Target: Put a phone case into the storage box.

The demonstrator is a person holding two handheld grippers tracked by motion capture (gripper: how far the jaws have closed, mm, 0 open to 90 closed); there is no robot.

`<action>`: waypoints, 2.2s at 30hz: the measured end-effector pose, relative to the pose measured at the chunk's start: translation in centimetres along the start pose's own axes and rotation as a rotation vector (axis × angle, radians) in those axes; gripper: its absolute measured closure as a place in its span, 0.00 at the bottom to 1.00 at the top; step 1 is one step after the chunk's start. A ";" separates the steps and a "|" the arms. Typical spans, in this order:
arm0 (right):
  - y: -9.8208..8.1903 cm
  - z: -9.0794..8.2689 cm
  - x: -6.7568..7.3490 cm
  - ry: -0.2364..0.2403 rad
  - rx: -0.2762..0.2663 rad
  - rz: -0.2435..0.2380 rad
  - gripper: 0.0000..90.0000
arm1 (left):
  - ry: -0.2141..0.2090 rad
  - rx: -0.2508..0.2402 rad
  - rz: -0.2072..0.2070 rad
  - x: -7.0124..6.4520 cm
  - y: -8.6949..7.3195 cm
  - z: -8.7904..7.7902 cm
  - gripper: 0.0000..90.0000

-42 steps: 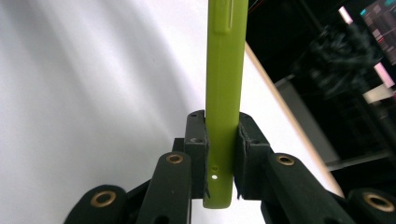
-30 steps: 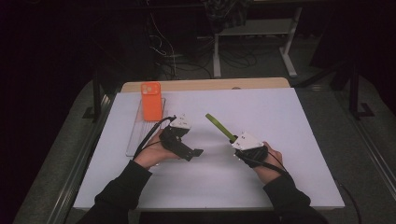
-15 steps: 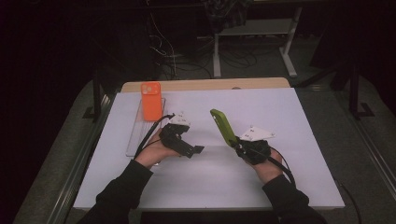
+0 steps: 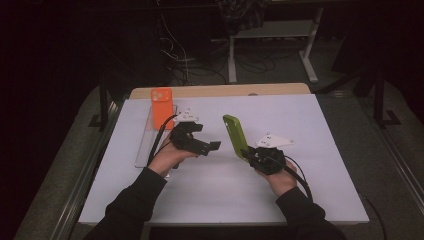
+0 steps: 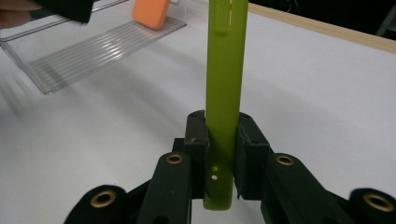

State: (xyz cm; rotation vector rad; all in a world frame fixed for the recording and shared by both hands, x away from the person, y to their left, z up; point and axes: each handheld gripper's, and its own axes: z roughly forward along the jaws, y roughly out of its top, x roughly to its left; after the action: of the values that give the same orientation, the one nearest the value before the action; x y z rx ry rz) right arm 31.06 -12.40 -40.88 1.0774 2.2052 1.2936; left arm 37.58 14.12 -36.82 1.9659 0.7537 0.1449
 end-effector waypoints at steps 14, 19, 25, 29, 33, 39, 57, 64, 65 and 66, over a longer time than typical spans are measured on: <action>0.2 0.8 2.0 0.049 0.001 -0.004 0.84 | -0.057 -0.035 0.020 -0.9 1.0 2.3 0.00; 0.2 0.9 2.2 0.056 0.002 -0.004 0.84 | -0.058 -0.041 0.015 -1.3 1.1 3.2 0.00; 0.2 1.0 2.3 0.052 0.011 -0.007 0.84 | -0.041 -0.057 0.005 -1.5 1.1 3.2 0.01; 0.1 1.0 2.2 0.052 0.015 -0.010 0.84 | -0.040 -0.069 -0.002 -1.4 1.1 3.1 0.07; 0.1 1.1 2.3 0.046 0.016 -0.020 0.84 | -0.044 -0.074 -0.016 -1.5 1.0 3.0 0.08; -0.1 1.4 2.4 0.050 0.028 -0.016 0.84 | -0.057 -0.076 -0.002 -1.6 0.9 3.0 0.11; -0.3 1.6 2.4 0.043 0.052 -0.030 0.53 | -0.043 -0.111 0.002 -1.5 1.2 2.2 0.18; -0.6 0.8 1.4 0.017 0.100 -0.037 0.29 | 0.002 -0.136 -0.017 -0.4 2.0 0.8 0.18; -0.6 0.8 1.3 0.016 0.106 -0.032 0.25 | 0.011 -0.131 -0.008 -0.2 2.3 0.4 0.18; -0.7 0.6 0.8 0.020 0.117 -0.026 0.20 | 0.016 -0.128 -0.005 -0.1 2.4 0.2 0.18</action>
State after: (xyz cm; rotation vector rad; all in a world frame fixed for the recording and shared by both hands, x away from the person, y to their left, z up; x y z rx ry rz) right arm 30.58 -11.64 -41.75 1.0783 2.3271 1.1828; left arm 38.65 13.11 -34.91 1.8435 0.7422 0.2009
